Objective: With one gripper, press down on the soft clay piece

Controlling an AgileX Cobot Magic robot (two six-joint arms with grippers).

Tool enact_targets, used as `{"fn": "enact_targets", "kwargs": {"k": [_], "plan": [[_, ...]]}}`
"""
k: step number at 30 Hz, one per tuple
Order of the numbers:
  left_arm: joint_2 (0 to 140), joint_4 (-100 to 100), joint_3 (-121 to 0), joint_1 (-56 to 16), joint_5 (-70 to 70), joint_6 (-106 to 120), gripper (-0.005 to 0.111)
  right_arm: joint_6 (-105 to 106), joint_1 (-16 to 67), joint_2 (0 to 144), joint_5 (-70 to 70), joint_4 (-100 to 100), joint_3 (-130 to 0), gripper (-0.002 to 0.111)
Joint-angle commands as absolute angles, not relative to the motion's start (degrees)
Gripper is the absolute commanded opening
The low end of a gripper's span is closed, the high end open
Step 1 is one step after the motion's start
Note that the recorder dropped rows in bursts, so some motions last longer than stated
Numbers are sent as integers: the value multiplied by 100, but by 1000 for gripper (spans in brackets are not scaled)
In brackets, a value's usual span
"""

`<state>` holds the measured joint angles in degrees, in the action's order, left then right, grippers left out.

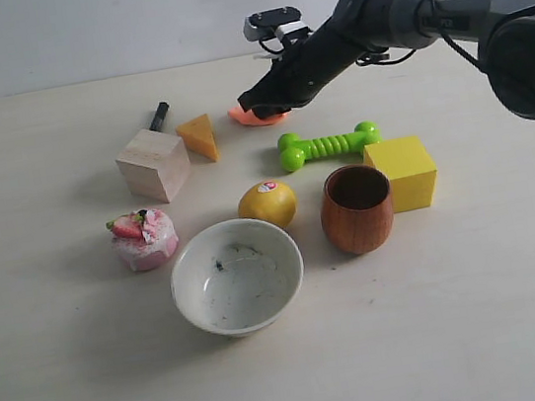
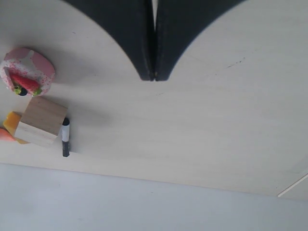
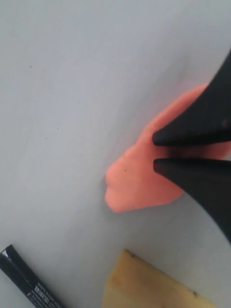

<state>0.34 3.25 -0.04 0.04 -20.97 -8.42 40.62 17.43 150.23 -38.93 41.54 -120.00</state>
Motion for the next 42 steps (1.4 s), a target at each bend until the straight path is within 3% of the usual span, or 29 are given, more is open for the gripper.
{"fn": "enact_targets", "kwargs": {"k": [1, 7, 24, 42], "plan": [[0, 290, 0, 18, -2059, -849, 0, 3787, 1860, 15040, -4484, 3856, -11922, 16], [0, 290, 0, 18, -2059, -849, 0, 3787, 1860, 15040, -4458, 3892, -11922, 32], [0, 290, 0, 18, -2059, -849, 0, 3787, 1860, 14931, -4362, 3949, -11922, 32], [0, 290, 0, 18, -2059, -849, 0, 3787, 1860, 14792, -4441, 4027, -11922, 3]]}}
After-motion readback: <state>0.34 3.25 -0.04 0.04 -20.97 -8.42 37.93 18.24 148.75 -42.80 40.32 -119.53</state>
